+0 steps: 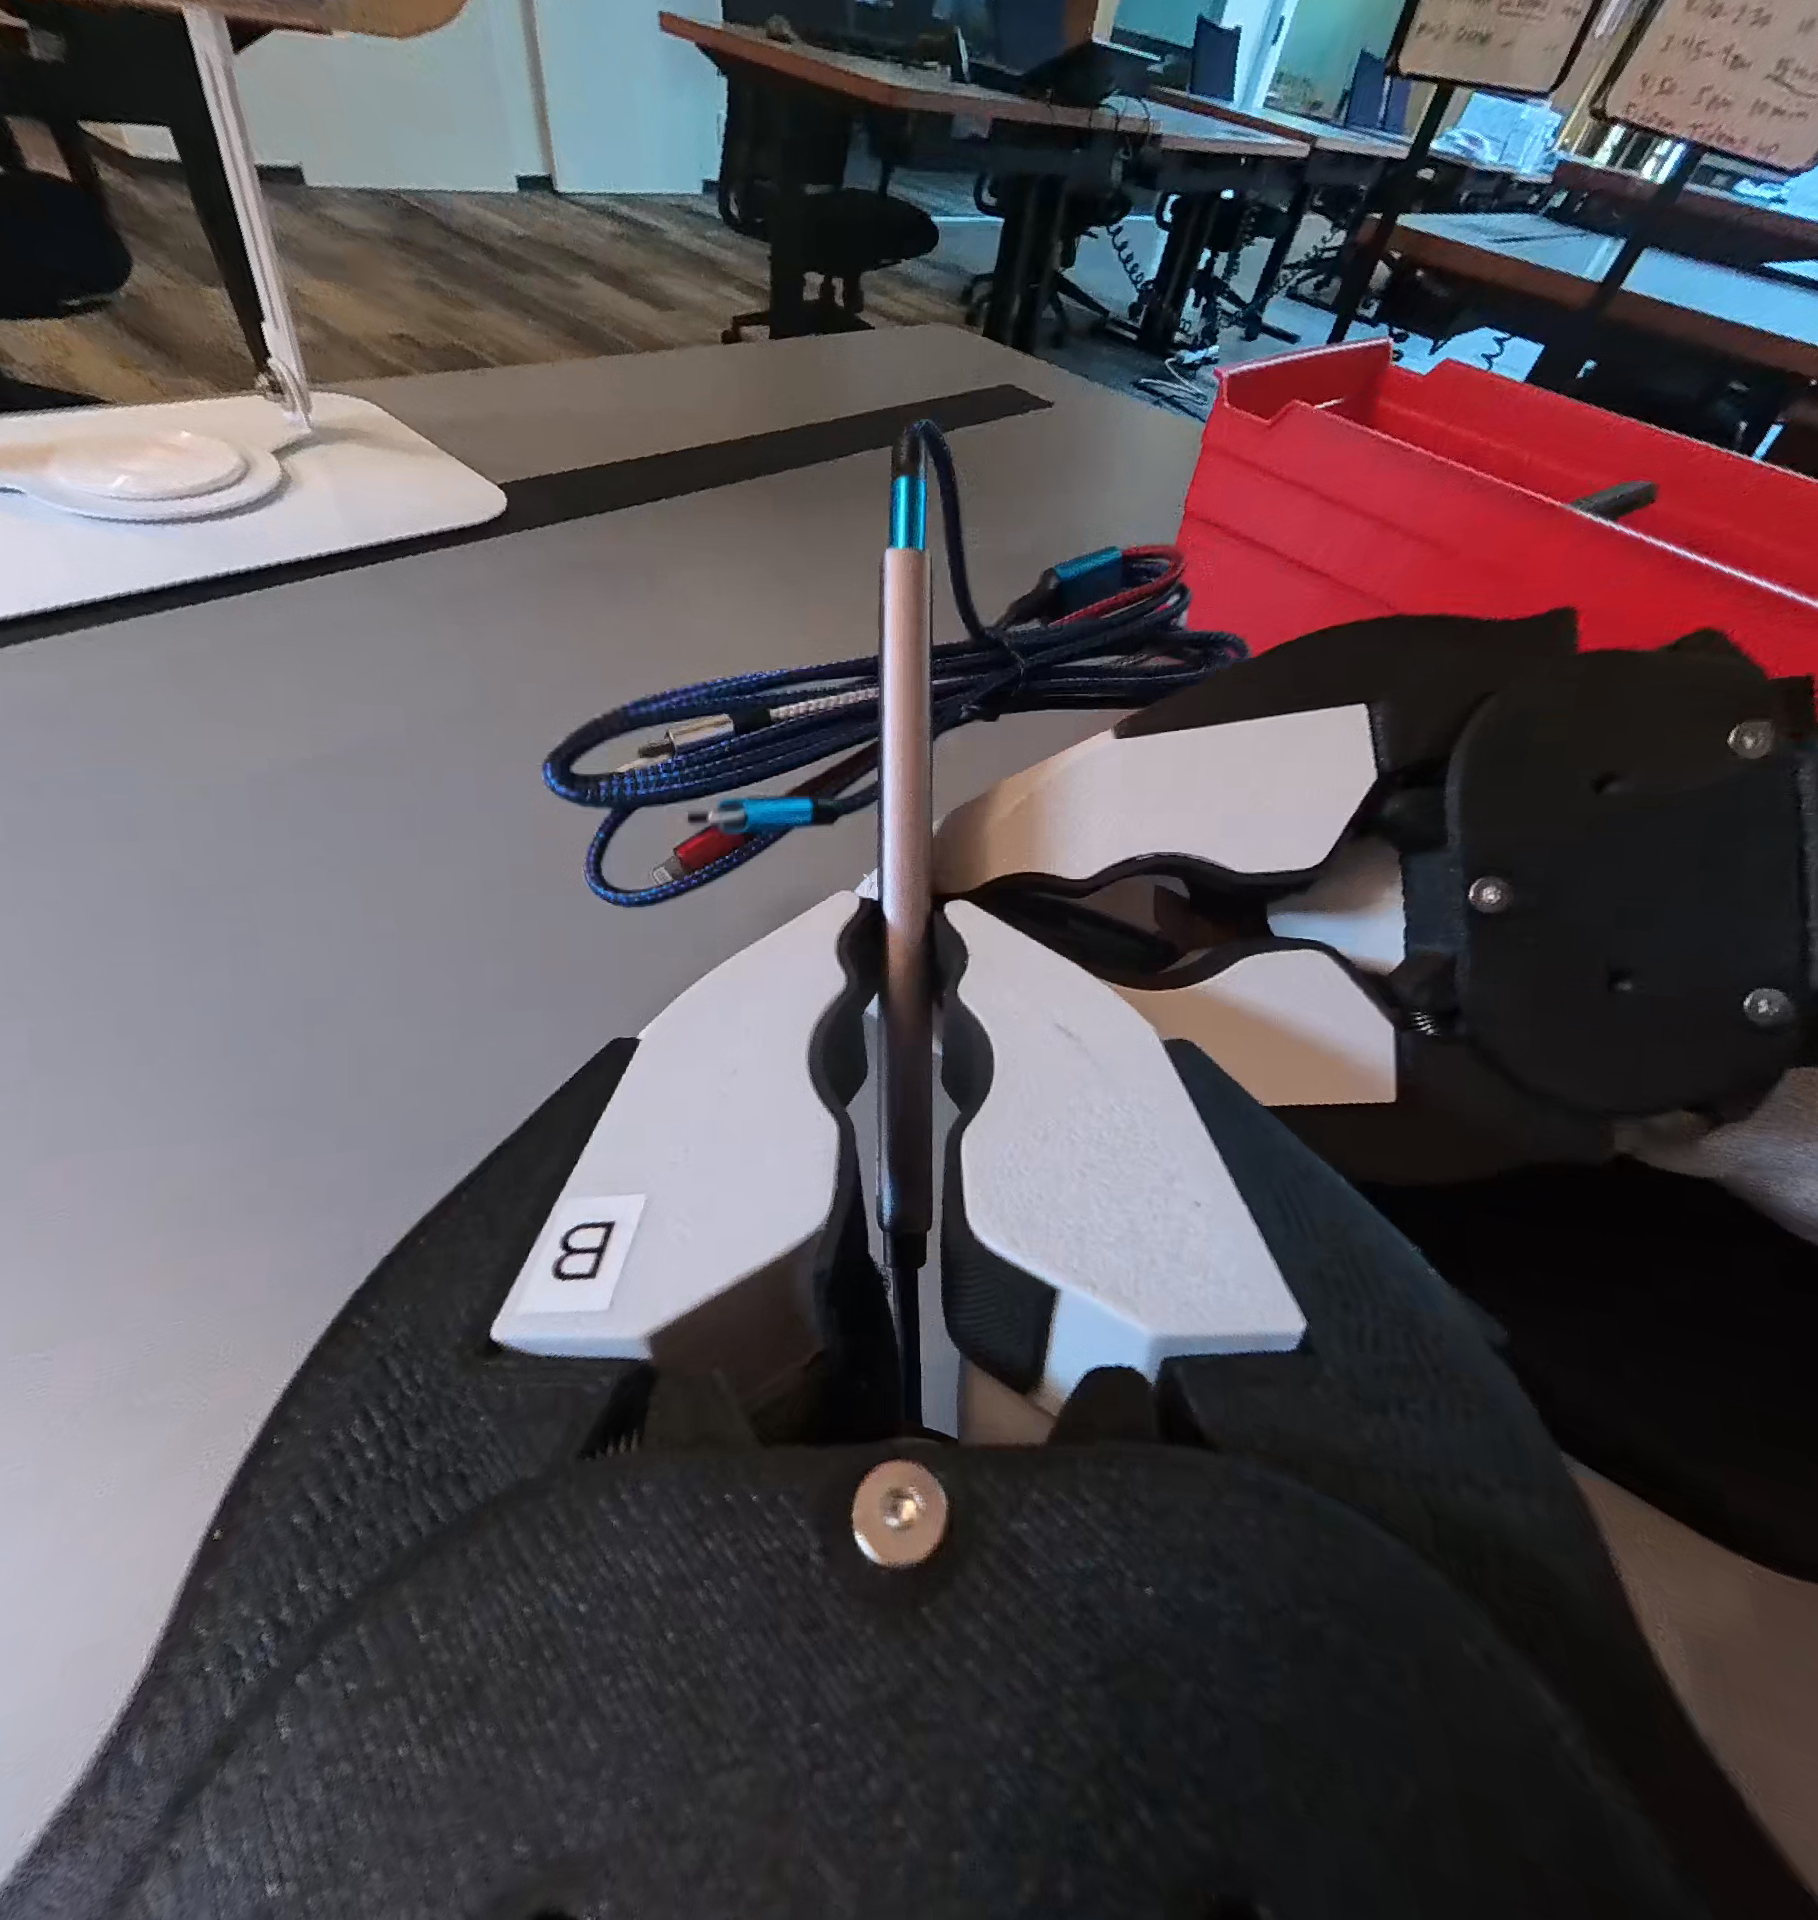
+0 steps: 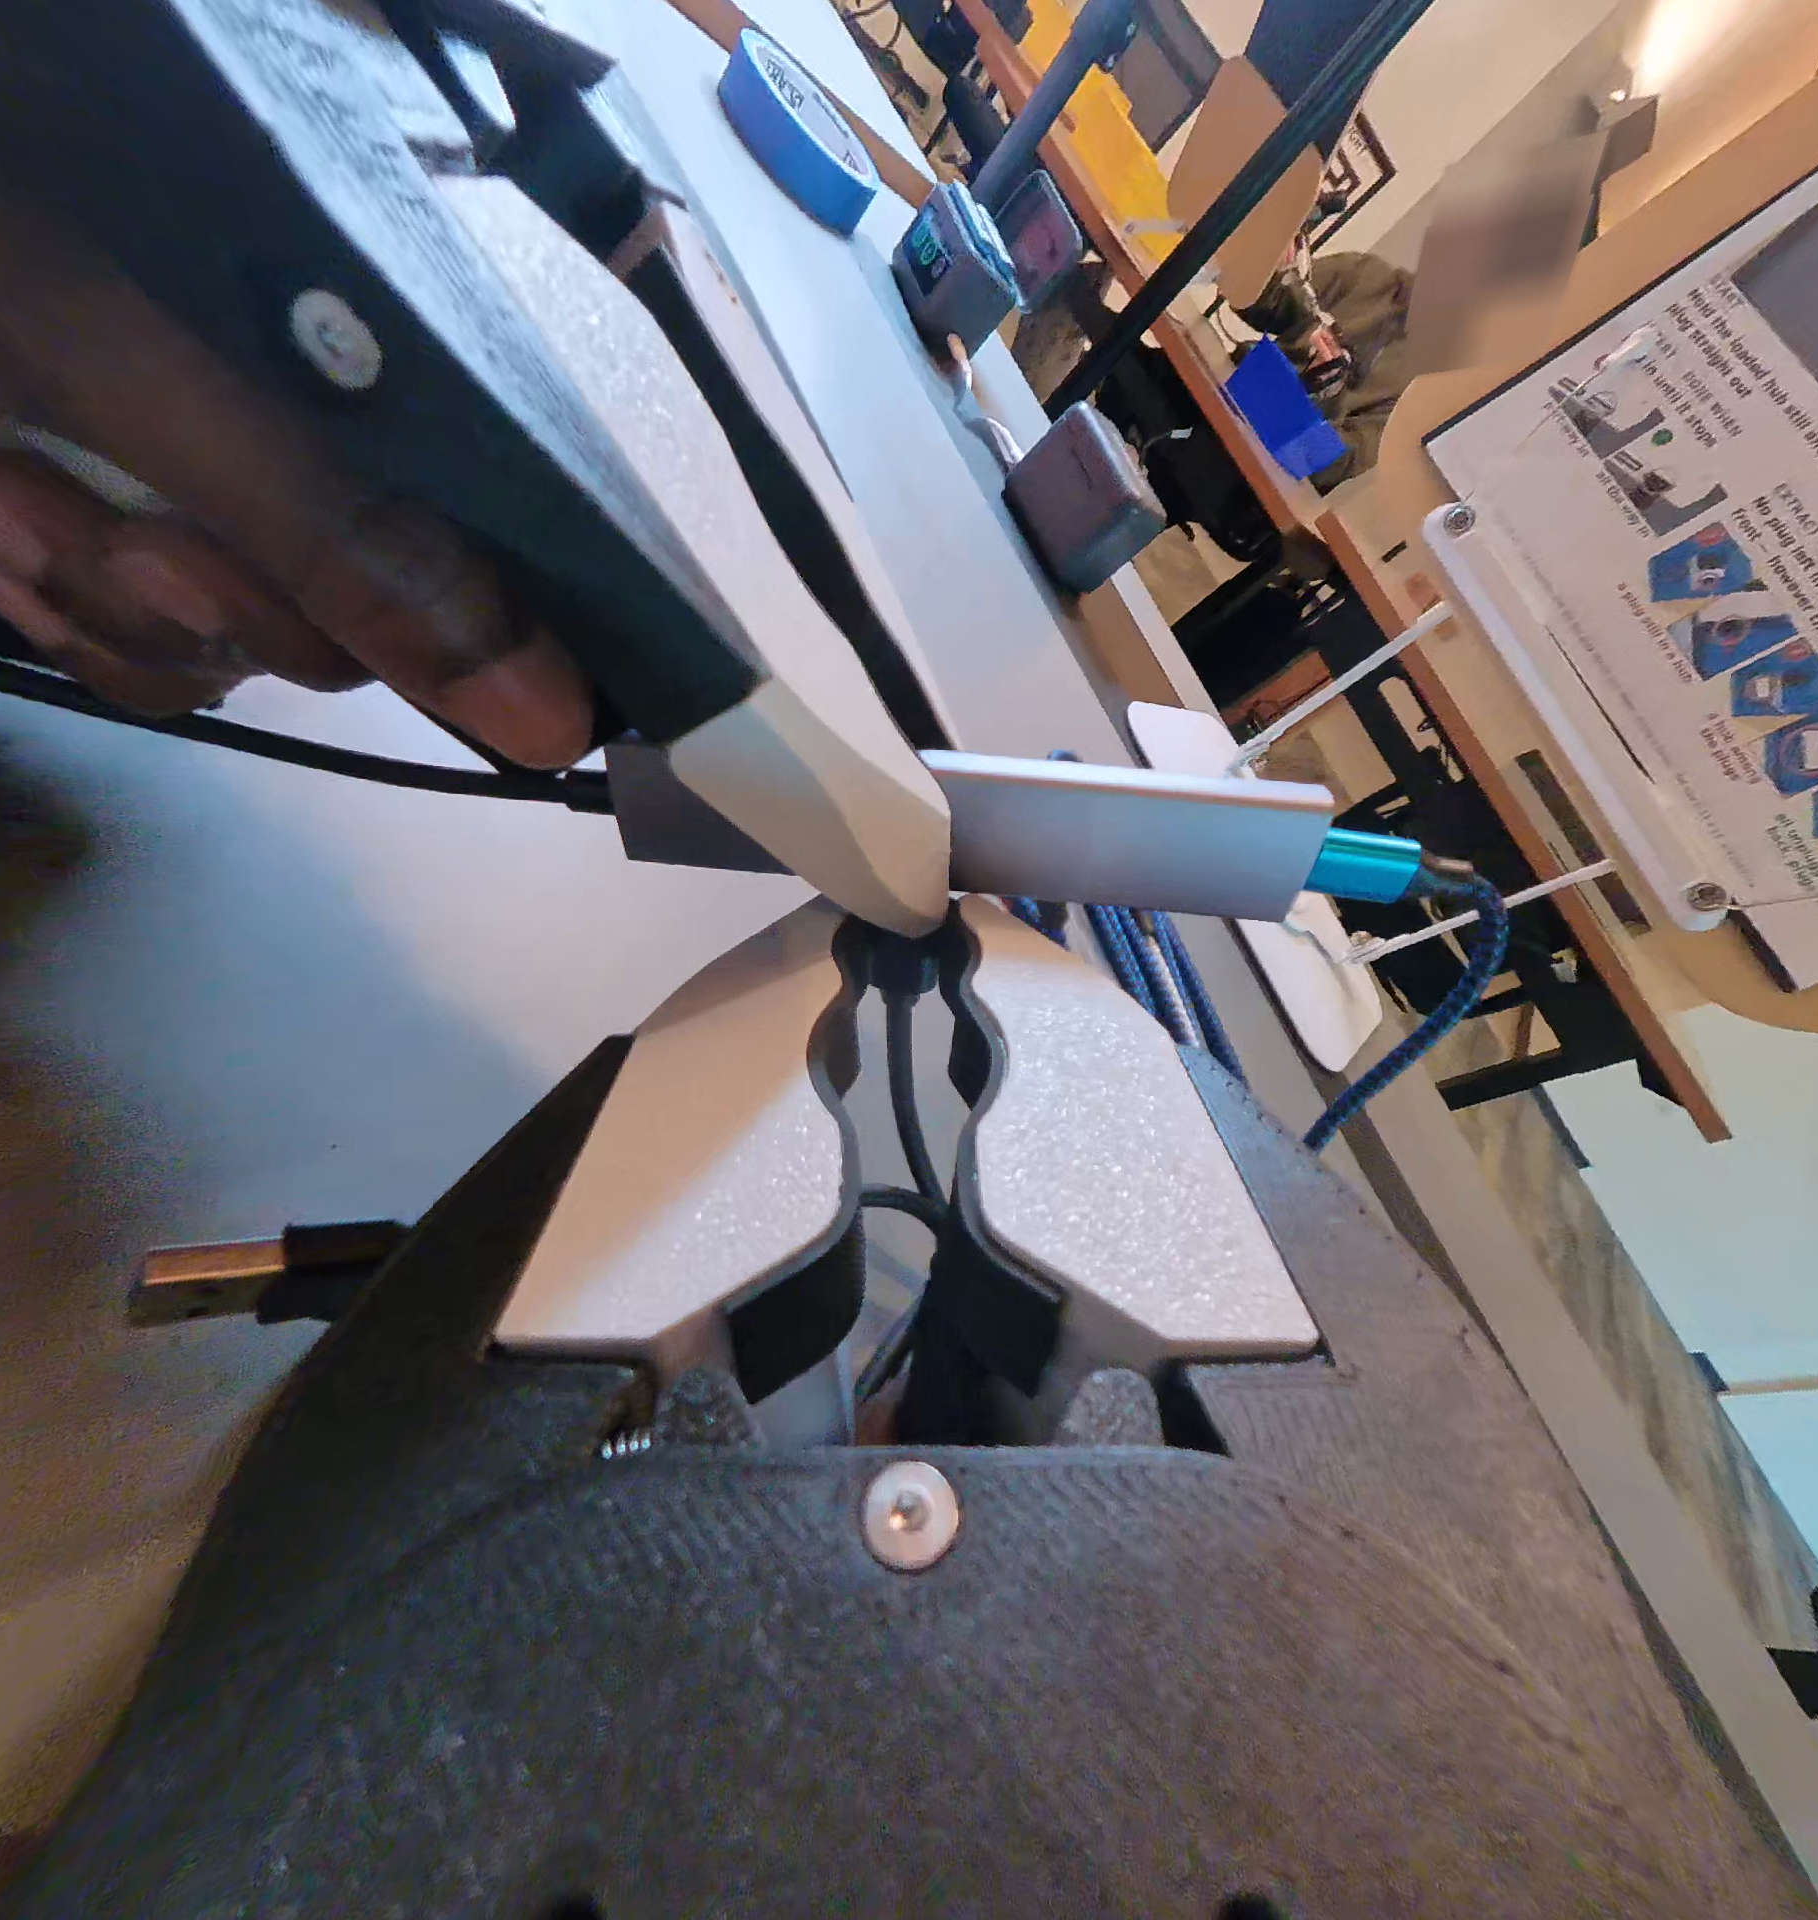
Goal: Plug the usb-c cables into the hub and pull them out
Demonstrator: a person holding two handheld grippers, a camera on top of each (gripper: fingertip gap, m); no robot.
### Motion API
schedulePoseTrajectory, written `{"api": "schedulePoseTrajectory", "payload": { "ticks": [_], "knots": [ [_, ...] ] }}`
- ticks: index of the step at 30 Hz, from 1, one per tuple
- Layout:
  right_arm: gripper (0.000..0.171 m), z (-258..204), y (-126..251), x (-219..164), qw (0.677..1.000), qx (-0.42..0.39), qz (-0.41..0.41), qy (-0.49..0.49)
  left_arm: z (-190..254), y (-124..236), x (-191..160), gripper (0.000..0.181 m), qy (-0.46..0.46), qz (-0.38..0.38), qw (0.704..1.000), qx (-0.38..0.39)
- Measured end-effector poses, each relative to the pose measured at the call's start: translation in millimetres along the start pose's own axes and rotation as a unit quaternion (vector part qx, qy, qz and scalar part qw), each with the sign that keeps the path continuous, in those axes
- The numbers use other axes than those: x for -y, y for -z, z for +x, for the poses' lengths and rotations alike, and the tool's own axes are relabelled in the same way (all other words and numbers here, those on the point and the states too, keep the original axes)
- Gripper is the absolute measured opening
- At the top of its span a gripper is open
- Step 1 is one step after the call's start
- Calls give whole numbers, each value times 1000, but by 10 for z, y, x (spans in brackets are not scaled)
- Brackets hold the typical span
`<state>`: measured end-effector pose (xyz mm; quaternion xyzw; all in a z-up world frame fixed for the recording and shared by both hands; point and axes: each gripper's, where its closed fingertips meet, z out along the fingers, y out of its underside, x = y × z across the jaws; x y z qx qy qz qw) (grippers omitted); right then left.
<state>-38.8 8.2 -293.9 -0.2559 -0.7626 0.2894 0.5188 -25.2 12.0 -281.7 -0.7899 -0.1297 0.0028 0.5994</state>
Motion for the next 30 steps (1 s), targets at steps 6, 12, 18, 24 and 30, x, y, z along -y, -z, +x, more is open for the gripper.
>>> {"api": "schedulePoseTrajectory", "payload": {
  "ticks": [6, 12, 18, 24, 30],
  "knots": [
    [7, 15, -49, -30, 1000, 5, -1, -28, -12, 28, 74, 11, -19, 27, 999, 20],
    [12, 359, 0, -70, 980, -23, 36, -194, -365, 583, 576, 9, 97, 217, 971, 34],
    [12, 688, 285, -90, 945, -42, 117, -304, -273, 345, 366, 11, 68, 144, 987, 26],
    [12, 924, 544, 19, 928, -78, 179, -318, -222, 276, 287, 10, -7, 112, 992, 54],
    [13, 1007, 771, 254, 923, -95, 234, -291, -337, 286, 254, 10, 38, 111, 991, 65]
  ]
}}
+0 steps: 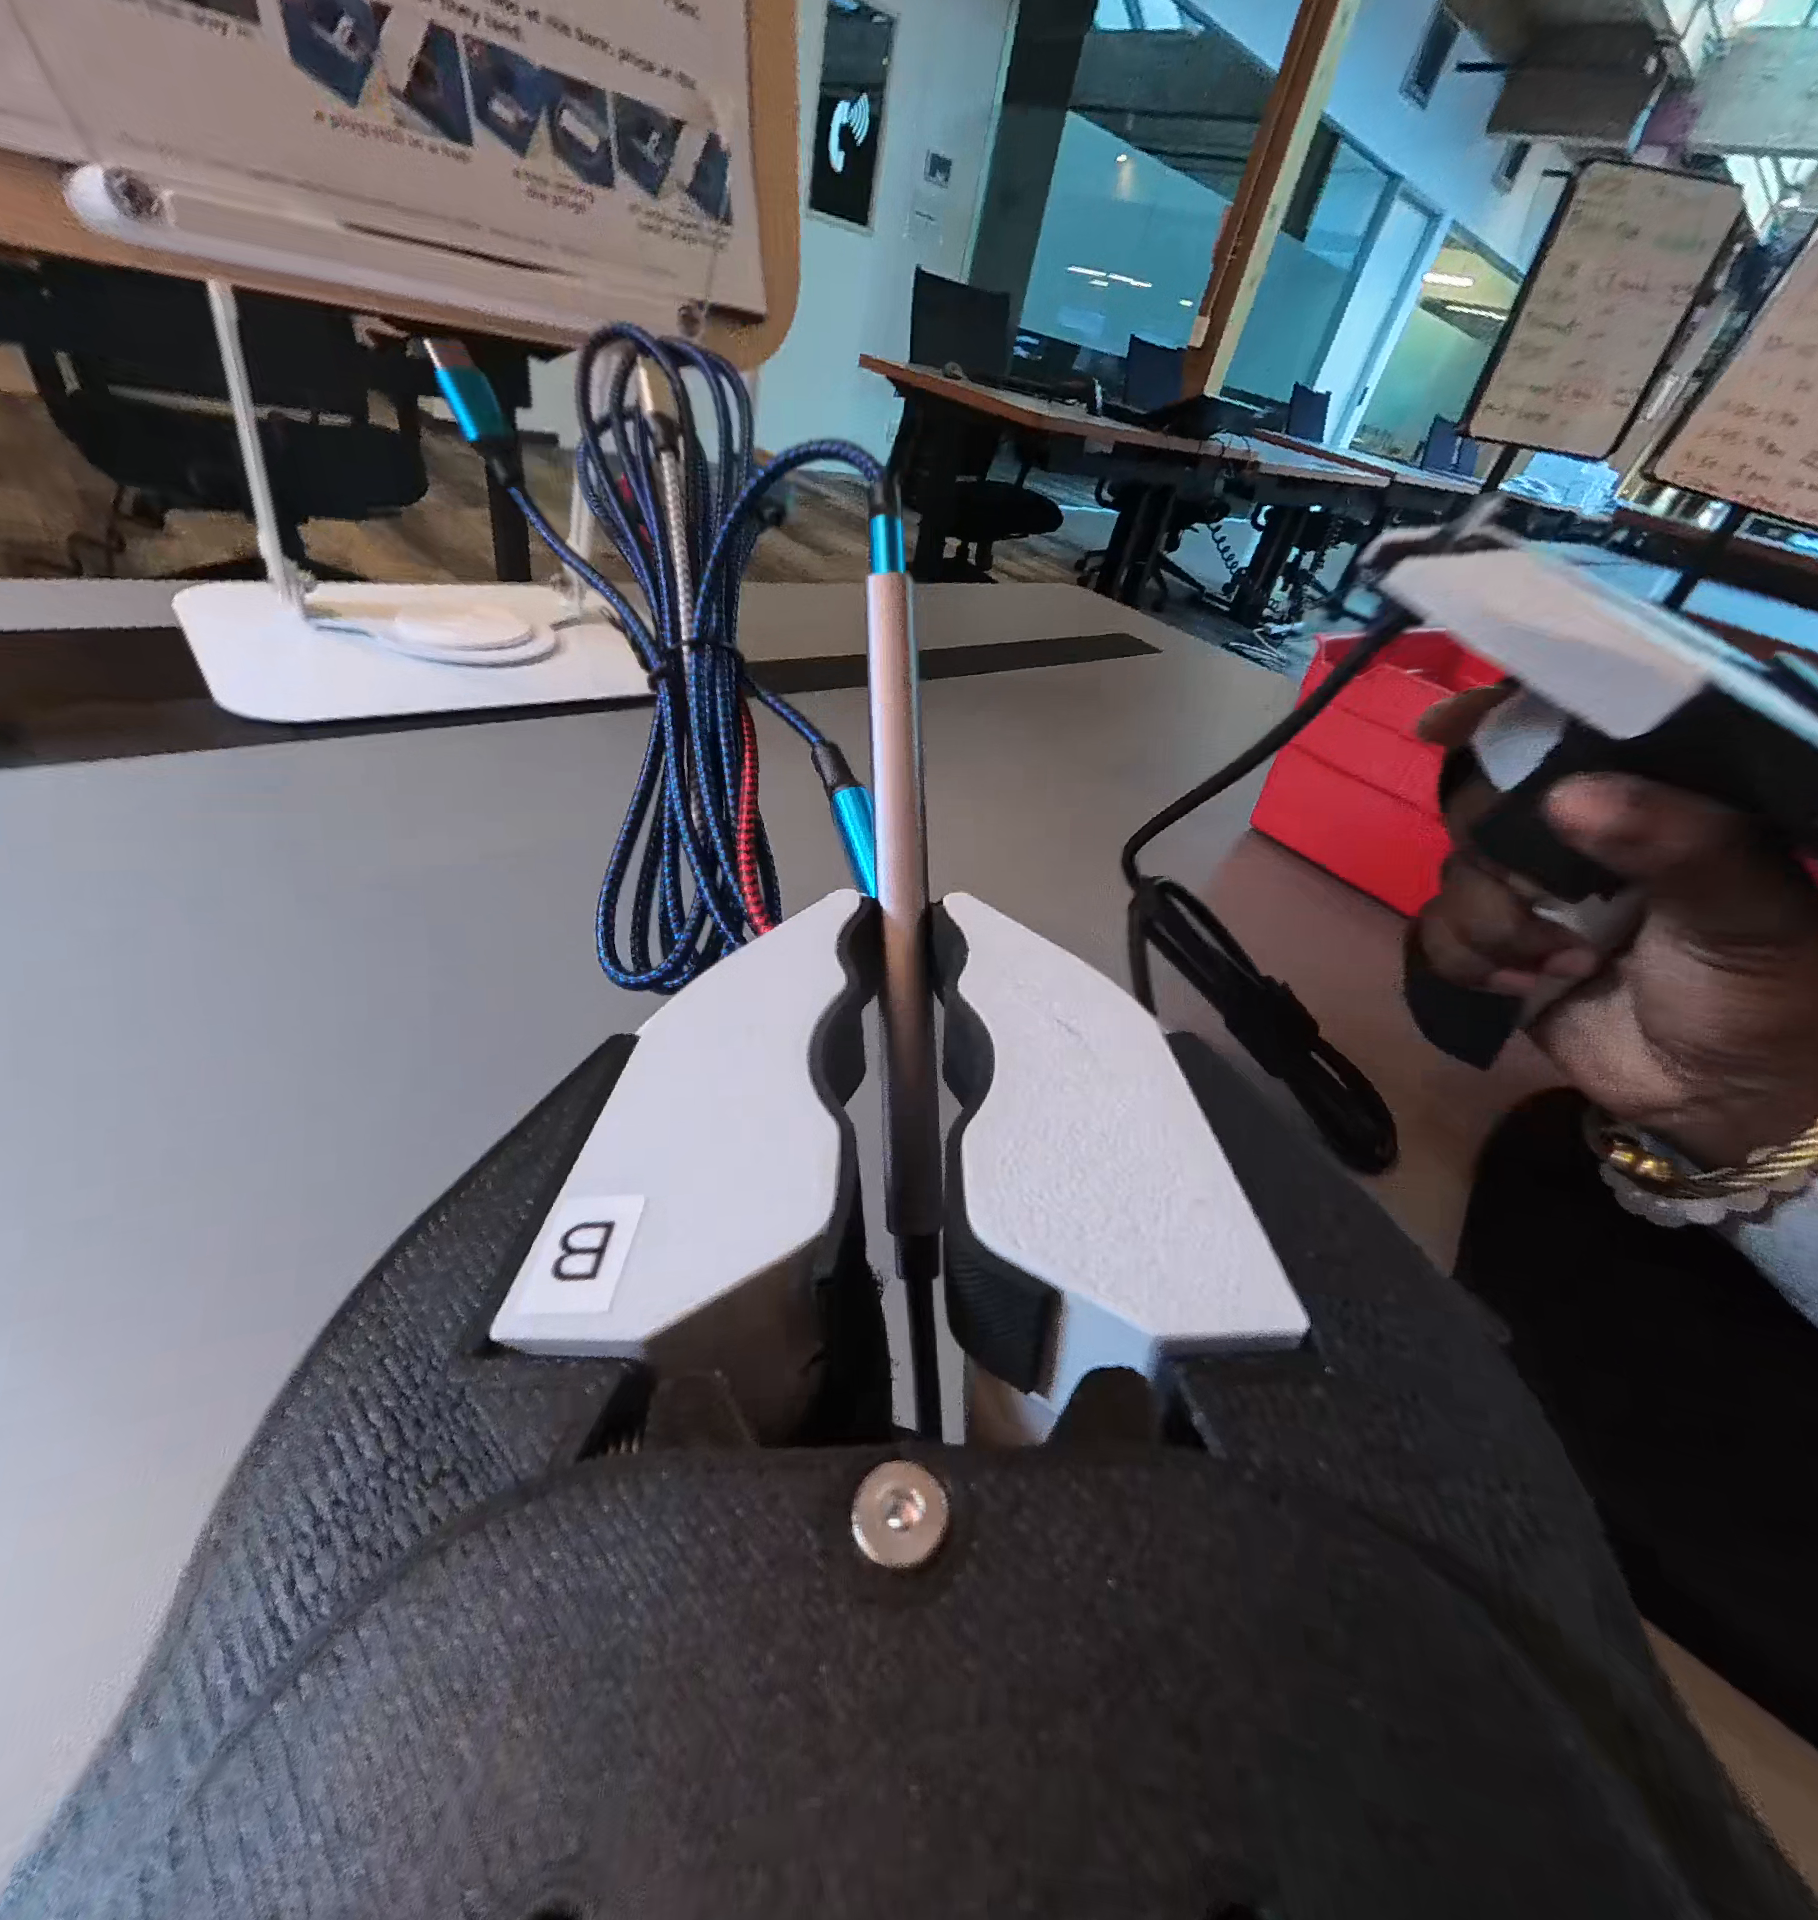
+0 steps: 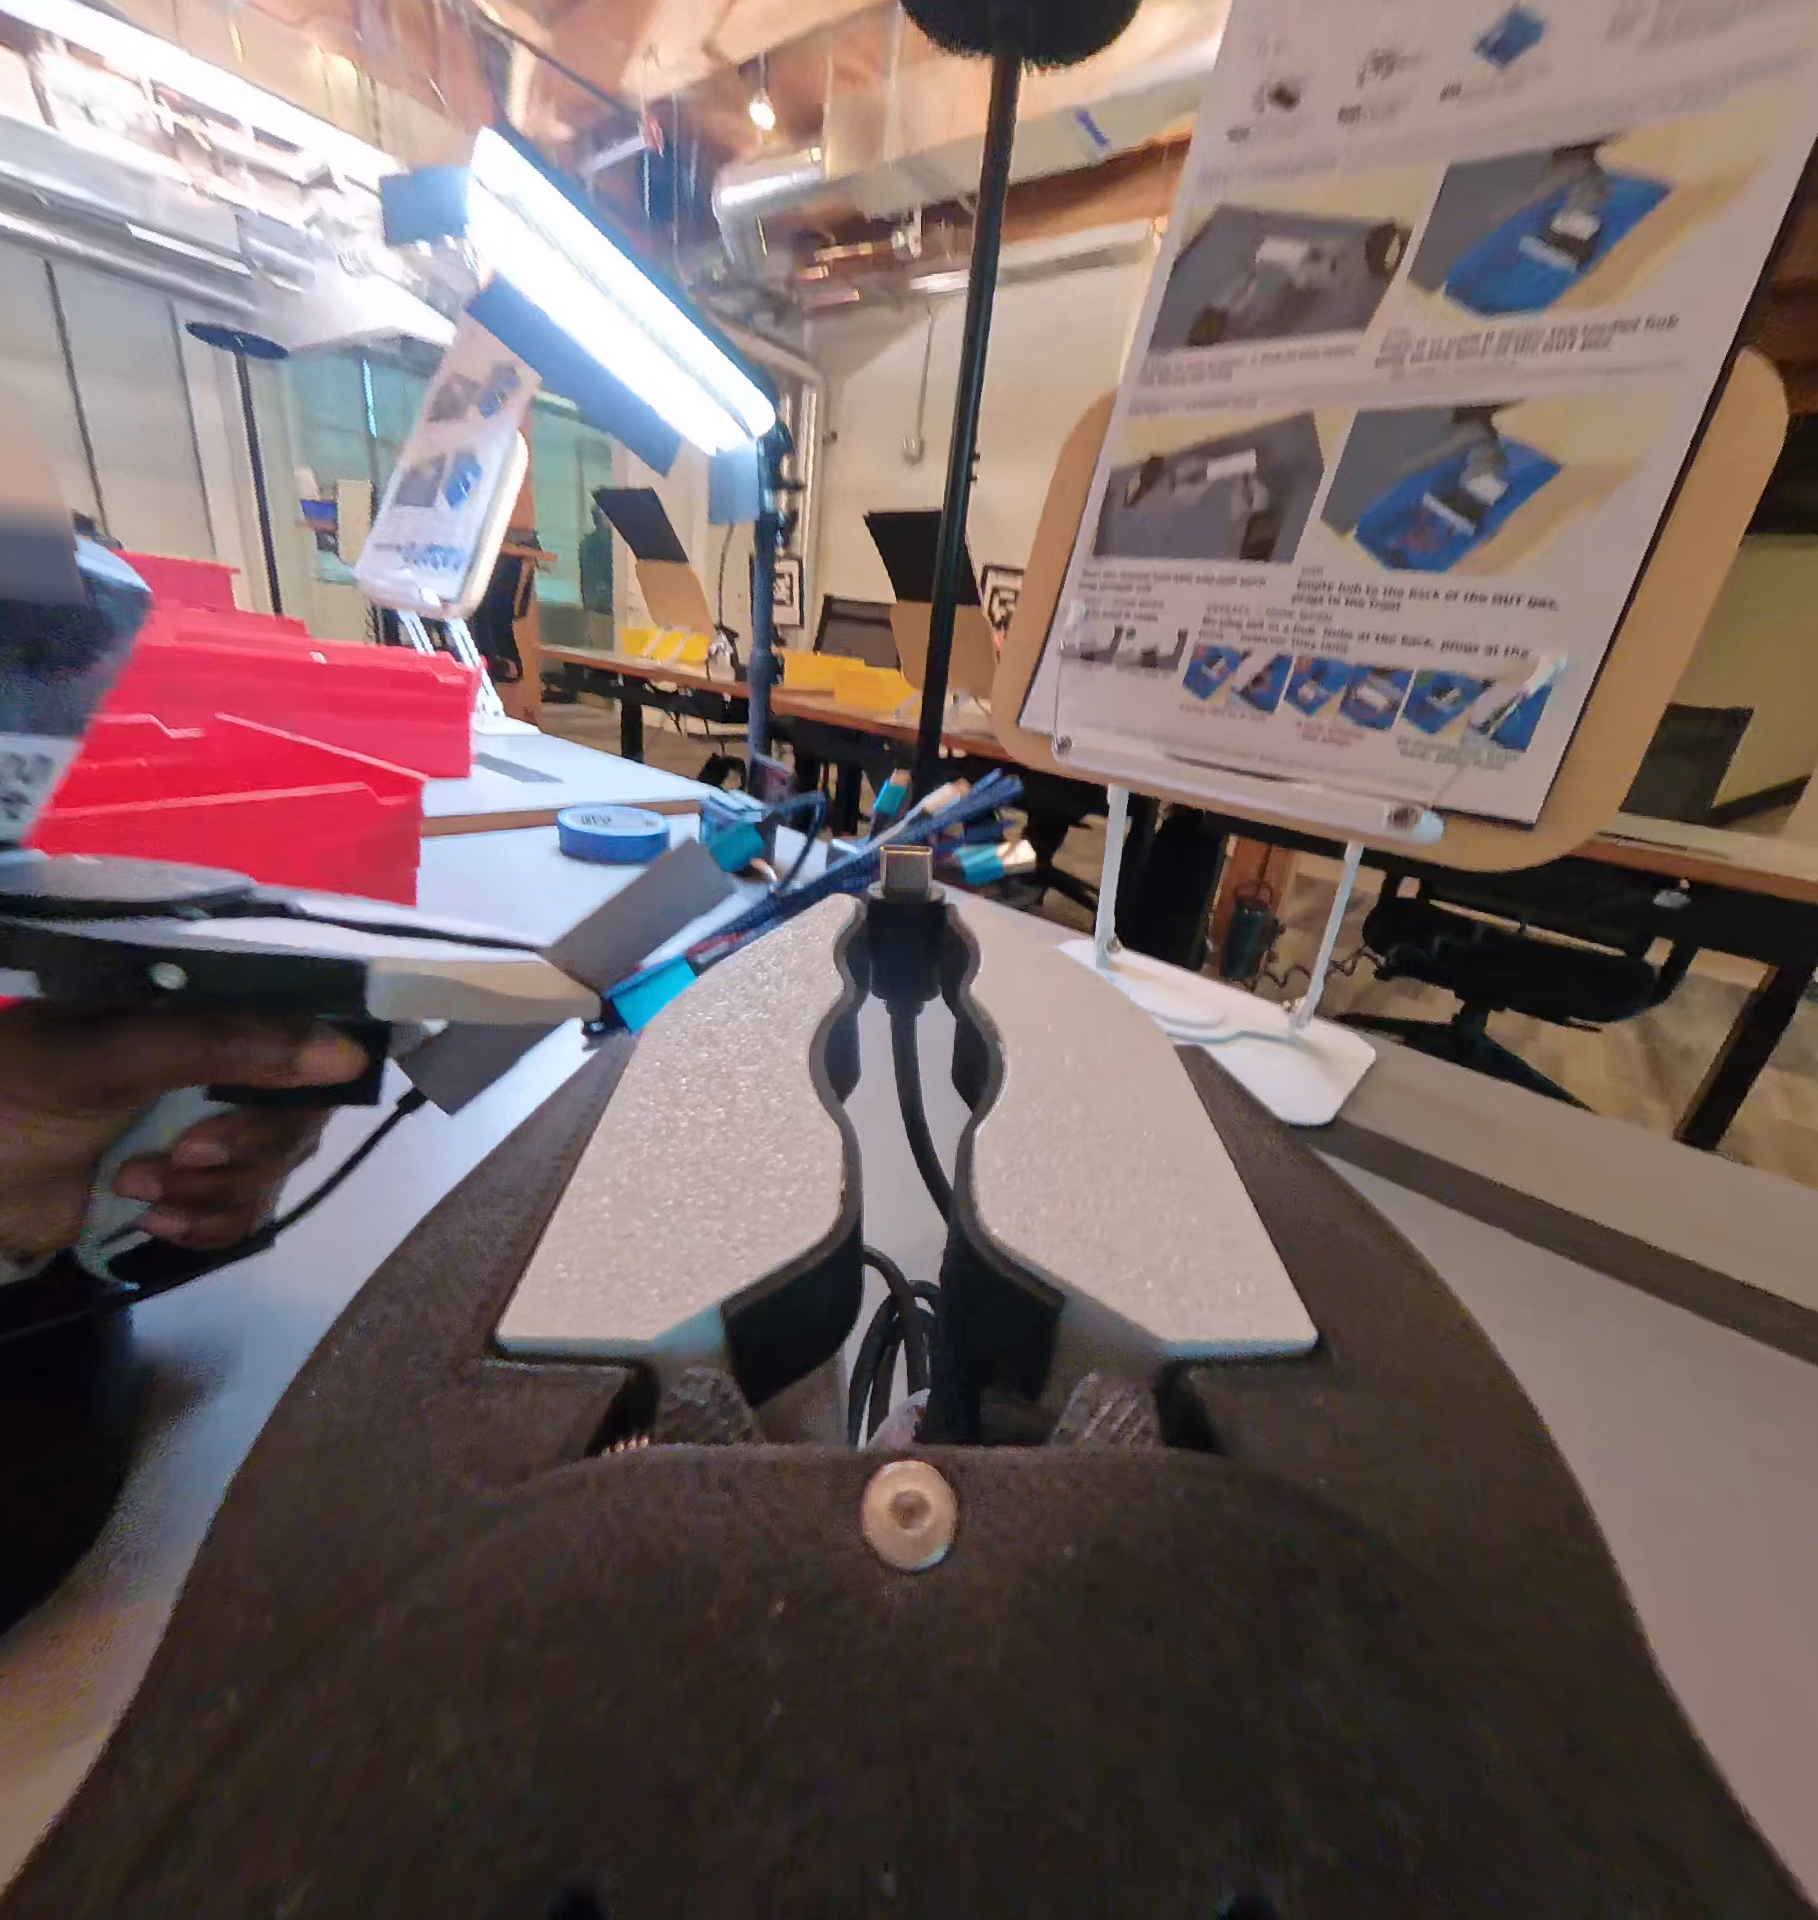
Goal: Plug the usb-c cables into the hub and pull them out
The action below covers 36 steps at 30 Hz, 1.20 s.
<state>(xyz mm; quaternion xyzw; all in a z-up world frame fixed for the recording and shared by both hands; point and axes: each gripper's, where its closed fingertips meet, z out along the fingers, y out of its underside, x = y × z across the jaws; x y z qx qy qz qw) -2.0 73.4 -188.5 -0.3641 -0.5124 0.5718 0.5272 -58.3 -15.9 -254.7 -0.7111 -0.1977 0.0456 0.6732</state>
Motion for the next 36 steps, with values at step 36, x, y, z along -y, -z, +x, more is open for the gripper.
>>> {"api": "schedulePoseTrajectory", "payload": {
  "ticks": [36],
  "knots": [
    [13, 1458, 2478, 1193, 998, 61, 18, 18, -34, -17, -76, 10, -16, -23, 999, 17]
  ]
}}
